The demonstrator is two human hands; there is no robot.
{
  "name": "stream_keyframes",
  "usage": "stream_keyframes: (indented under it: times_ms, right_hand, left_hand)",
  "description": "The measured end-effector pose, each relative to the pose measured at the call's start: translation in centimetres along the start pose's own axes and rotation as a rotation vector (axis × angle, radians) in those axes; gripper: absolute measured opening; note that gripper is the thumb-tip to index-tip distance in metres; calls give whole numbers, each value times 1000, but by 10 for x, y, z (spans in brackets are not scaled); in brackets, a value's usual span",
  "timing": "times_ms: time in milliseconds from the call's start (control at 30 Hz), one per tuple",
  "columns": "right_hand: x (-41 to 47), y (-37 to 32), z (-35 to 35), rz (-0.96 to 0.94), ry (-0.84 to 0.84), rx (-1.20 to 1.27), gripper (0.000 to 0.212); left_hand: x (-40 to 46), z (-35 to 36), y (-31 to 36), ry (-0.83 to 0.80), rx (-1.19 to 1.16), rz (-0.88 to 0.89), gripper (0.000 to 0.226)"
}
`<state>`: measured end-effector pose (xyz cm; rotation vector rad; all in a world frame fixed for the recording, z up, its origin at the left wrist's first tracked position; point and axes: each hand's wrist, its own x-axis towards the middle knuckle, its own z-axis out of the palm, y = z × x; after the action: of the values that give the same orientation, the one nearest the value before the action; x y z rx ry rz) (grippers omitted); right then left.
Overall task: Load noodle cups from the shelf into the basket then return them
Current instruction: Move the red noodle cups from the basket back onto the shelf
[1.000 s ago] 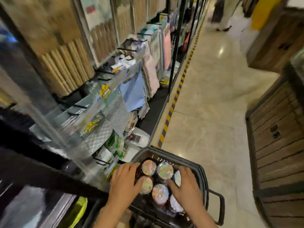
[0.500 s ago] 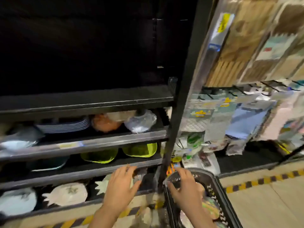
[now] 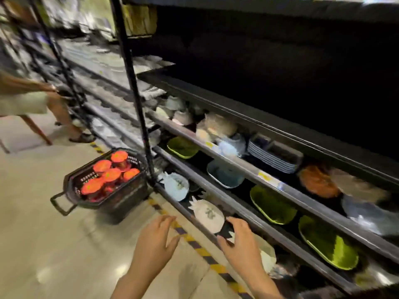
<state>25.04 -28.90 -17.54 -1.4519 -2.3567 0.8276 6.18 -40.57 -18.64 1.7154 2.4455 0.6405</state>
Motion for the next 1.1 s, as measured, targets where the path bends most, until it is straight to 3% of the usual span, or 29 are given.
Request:
stream_keyframes:
  times_ms: [300,633,800,933,1100]
  right_hand:
    - [70,-132,132,-143,-272,-16,48]
    - [159,-189,200,-105,-349,-75,48]
    - [259,-228,253,-137,-461,-125,38]
    - [348,-282,290,-240,-592,-219,51]
    - [453,-357,336,-374,-650,-256,52]
  left_hand:
    - [-14,-60,-187,5,-22,-386,46]
    - [69,-58,-288,35,-140,-413,54]
    - [113,-45,-352,27,-210,-531,61]
    - [151,-44,-411,-20,-236,-704,49]
    - [201,-44,-479,-40,-281,-866,61]
